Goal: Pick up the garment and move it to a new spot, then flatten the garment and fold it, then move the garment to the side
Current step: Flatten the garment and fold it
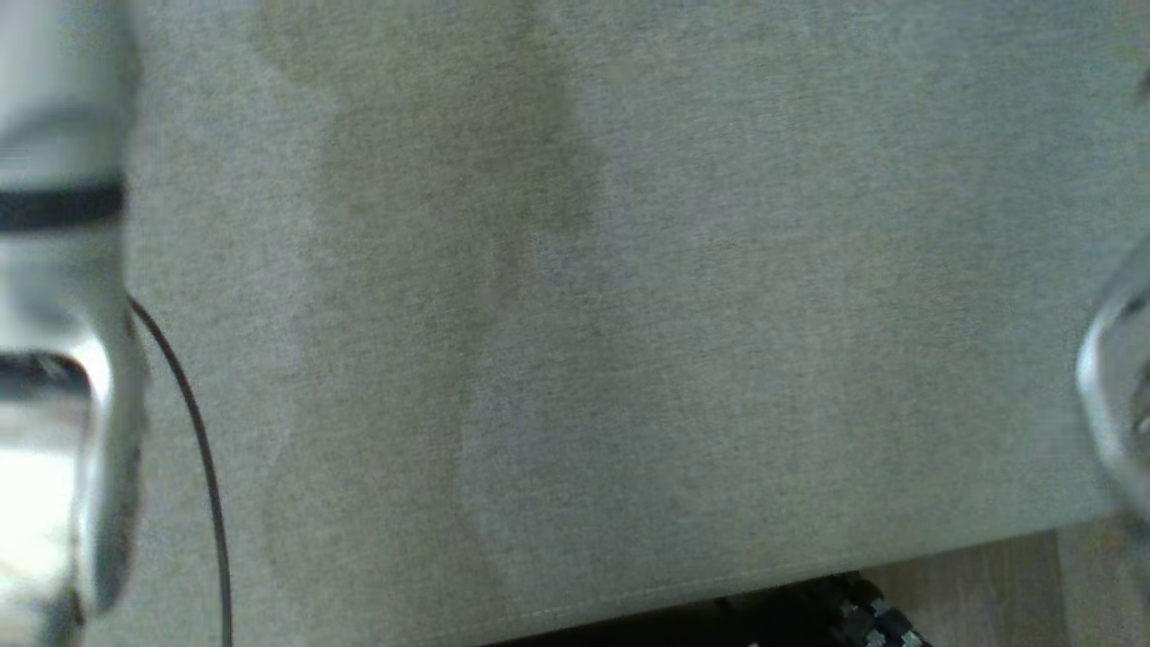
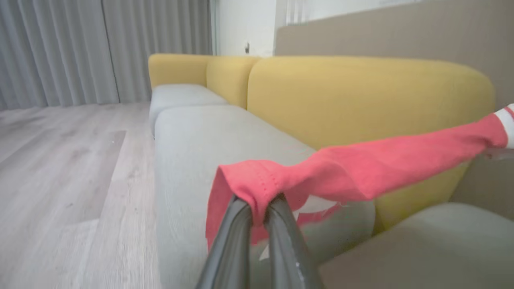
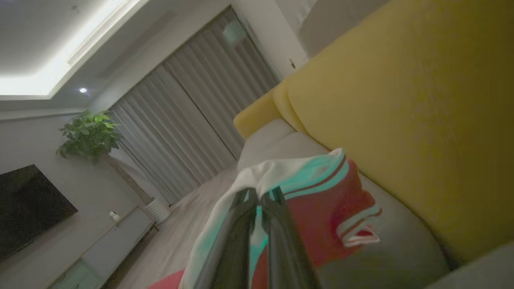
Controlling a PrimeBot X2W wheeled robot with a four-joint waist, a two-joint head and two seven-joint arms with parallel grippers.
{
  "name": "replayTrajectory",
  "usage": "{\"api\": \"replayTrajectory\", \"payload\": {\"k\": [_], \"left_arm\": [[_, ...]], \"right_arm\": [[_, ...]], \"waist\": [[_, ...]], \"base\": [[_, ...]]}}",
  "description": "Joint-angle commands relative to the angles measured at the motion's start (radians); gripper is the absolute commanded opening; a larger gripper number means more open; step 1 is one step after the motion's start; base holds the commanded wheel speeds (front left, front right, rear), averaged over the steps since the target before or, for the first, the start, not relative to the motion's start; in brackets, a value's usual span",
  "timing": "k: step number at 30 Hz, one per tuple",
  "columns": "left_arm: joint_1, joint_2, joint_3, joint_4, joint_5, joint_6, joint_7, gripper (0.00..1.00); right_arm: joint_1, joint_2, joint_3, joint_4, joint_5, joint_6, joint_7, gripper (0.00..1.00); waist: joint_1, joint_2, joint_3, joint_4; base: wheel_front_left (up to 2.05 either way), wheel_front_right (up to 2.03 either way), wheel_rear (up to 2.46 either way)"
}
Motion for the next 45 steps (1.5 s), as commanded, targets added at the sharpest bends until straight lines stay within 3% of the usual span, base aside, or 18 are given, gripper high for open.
{"api": "replayTrajectory", "payload": {"k": [1, 6, 13, 14, 21, 26, 29, 33, 39, 45], "left_arm": [[0.042, 0.044, -0.01, -0.006, 0.007, -0.009, -0.031, 0.0], [0.296, 0.071, -0.055, 0.008, -0.033, -0.018, -0.089, 0.0], [0.705, 0.139, -0.099, -0.174, -0.076, -0.014, -0.078, 0.0], [0.705, 0.139, -0.099, -0.174, -0.076, -0.014, -0.078, 0.0], [1.132, 0.179, -0.13, -0.52, -0.102, 0.091, 0.028, 0.0], [1.391, 0.169, -0.157, -0.744, -0.122, 0.197, 0.108, 0.0], [1.505, 0.158, -0.178, -0.836, -0.143, 0.237, 0.142, 0.0], [1.539, 0.166, -0.187, -0.888, -0.156, 0.246, 0.175, 0.0], [1.411, 0.187, -0.177, -0.862, -0.189, 0.199, 0.263, 0.0], [1.188, 0.184, -0.169, -0.741, -0.231, 0.138, 0.367, 0.0]], "right_arm": [[0.095, 0.0, 0.023, -0.045, 0.028, -0.001, -0.008, 0.0], [0.437, 0.0, 0.078, -0.138, 0.078, -0.001, 0.01, 0.0], [0.904, 0.0, 0.118, -0.304, 0.048, -0.001, 0.079, 0.0], [0.904, 0.0, 0.118, -0.304, 0.048, -0.001, 0.079, 0.0], [1.311, 0.0, 0.086, -0.541, 0.047, -0.001, 0.199, 0.0], [1.579, 0.0, 0.037, -0.676, 0.115, -0.001, 0.228, 0.0], [1.69, 0.0, 0.041, -0.733, 0.154, -0.001, 0.224, 0.0], [1.701, 0.0, 0.032, -0.762, 0.157, -0.001, 0.226, 0.0], [1.543, 0.0, 0.033, -0.728, 0.062, -0.001, 0.336, 0.0], [1.312, 0.0, 0.054, -0.66, -0.082, -0.001, 0.474, 0.0]], "waist": [[-0.0005, 0.0001, -0.027, -0.018], [-0.0005, 0.0001, -0.081, -0.037], [-0.0005, 0.0001, -0.217, -0.025], [-0.0005, 0.0001, -0.217, -0.025], [-0.0005, 0.0001, -0.34, 0.007], [-0.0005, 0.0001, -0.365, 0.035], [-0.0005, 0.0001, -0.366, 0.039], [-0.0005, 0.0001, -0.363, 0.033], [-0.0005, 0.0001, -0.357, 0.026], [-0.0005, 0.0001, -0.317, 0.025]], "base": [[0.0, 0.0, 0.0], [0.0, 0.0, 0.0], [0.0, 0.0, 0.0], [0.0, 0.0, 0.0], [0.0, 0.0, 0.0], [0.0, 0.0, 0.0], [0.0, 0.0, 0.0], [0.0, 0.0, 0.0], [0.0, 0.0, 0.0], [0.0, 0.0, 0.0]]}}
